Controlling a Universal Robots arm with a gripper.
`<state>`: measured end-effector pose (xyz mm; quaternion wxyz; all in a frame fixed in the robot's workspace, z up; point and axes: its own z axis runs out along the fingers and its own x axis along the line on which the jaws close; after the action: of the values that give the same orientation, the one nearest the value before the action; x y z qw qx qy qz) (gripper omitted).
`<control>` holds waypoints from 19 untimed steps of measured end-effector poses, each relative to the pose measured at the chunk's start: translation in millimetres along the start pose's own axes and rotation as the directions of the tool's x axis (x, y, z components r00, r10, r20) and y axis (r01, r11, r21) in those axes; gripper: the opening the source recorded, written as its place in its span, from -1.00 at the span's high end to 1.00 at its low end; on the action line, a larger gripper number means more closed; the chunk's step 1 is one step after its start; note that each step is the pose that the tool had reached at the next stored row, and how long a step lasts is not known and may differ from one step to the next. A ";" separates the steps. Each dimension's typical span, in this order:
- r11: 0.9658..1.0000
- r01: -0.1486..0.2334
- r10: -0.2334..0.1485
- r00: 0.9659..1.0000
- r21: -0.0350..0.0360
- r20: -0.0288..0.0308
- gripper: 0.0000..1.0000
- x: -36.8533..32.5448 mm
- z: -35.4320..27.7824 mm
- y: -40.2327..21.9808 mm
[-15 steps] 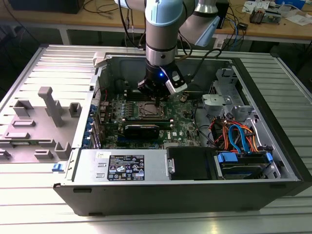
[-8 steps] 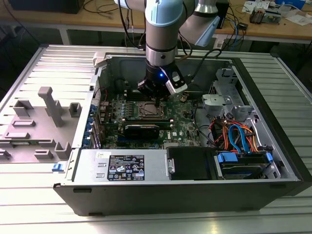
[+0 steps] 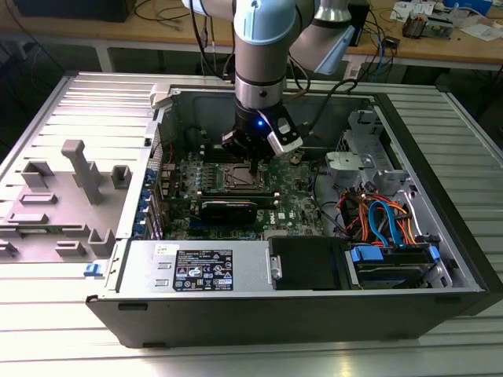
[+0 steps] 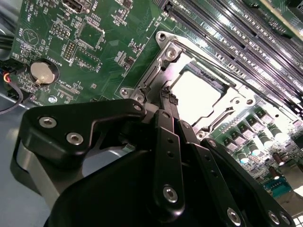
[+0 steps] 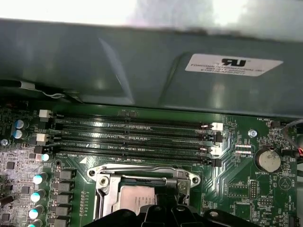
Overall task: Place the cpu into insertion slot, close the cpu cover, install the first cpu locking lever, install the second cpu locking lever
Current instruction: 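Install the second cpu locking lever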
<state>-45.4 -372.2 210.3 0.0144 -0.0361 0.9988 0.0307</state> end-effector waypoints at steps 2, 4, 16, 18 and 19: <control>1.000 0.000 0.000 1.000 0.000 0.000 0.79 0.0 0.0 -0.1; 1.000 0.000 0.000 1.000 0.000 0.000 0.79 0.0 0.0 -0.2; 1.000 0.000 0.000 1.000 0.000 0.000 0.79 0.3 -0.3 -5.1; 1.000 0.000 0.000 1.000 0.000 0.000 0.79 0.4 -0.4 -5.9; 1.000 0.000 0.000 1.000 0.000 0.000 0.79 0.4 -1.6 -5.9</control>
<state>-45.4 -378.1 211.5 0.0143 -0.0361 0.9988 0.0306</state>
